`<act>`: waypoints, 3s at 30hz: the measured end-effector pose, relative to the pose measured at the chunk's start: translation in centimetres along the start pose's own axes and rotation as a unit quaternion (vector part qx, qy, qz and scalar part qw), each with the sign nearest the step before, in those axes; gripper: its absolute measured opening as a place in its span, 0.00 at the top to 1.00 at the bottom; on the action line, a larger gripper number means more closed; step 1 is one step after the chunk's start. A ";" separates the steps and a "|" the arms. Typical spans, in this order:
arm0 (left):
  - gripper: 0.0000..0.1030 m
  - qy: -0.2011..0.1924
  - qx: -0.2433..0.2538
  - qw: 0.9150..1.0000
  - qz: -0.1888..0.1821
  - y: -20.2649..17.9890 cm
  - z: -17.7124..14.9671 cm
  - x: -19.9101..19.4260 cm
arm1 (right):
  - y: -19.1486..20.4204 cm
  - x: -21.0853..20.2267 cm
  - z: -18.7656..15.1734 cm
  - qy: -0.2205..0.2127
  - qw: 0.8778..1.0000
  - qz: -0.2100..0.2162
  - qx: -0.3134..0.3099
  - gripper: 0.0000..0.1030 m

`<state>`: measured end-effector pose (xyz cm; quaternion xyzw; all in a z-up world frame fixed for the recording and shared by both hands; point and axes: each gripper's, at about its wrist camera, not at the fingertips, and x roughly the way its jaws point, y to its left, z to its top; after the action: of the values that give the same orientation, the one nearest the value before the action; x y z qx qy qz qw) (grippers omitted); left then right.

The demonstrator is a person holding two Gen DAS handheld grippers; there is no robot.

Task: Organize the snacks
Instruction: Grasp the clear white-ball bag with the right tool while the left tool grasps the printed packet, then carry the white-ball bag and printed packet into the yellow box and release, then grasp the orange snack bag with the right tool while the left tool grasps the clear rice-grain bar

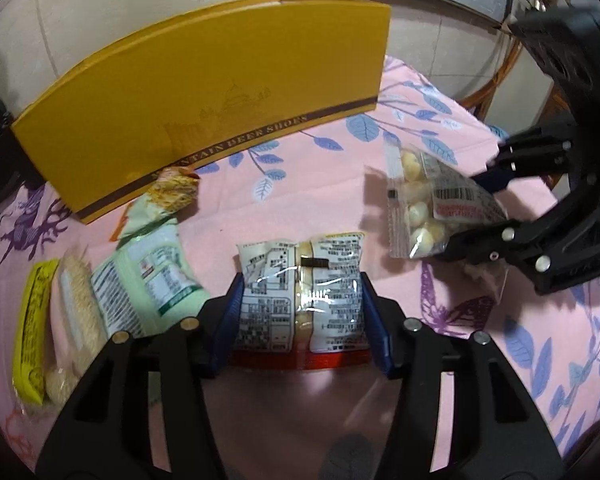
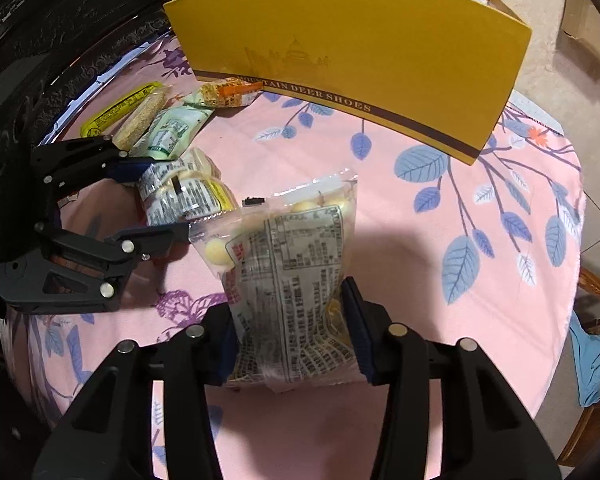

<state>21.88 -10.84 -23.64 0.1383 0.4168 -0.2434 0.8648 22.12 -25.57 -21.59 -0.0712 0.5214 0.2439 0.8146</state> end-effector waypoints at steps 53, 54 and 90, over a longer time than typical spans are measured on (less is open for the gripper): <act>0.07 -0.087 -0.166 0.973 0.131 15.3 18.5 -6.2 | -2.7 -7.3 18.2 -0.163 0.980 0.004 0.114 0.33; 0.07 -0.088 -0.165 0.973 0.133 15.4 18.0 -6.5 | -2.2 -7.3 17.6 -0.163 0.980 0.015 0.114 0.33; 0.07 -0.039 -0.285 0.943 0.166 19.0 3.0 -10.5 | 4.8 9.1 14.1 -0.015 0.984 0.069 0.165 0.64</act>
<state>28.42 7.11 -12.80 -0.0560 0.4057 0.0273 0.9119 34.39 -13.19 -22.66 0.1039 0.5458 0.2115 0.8041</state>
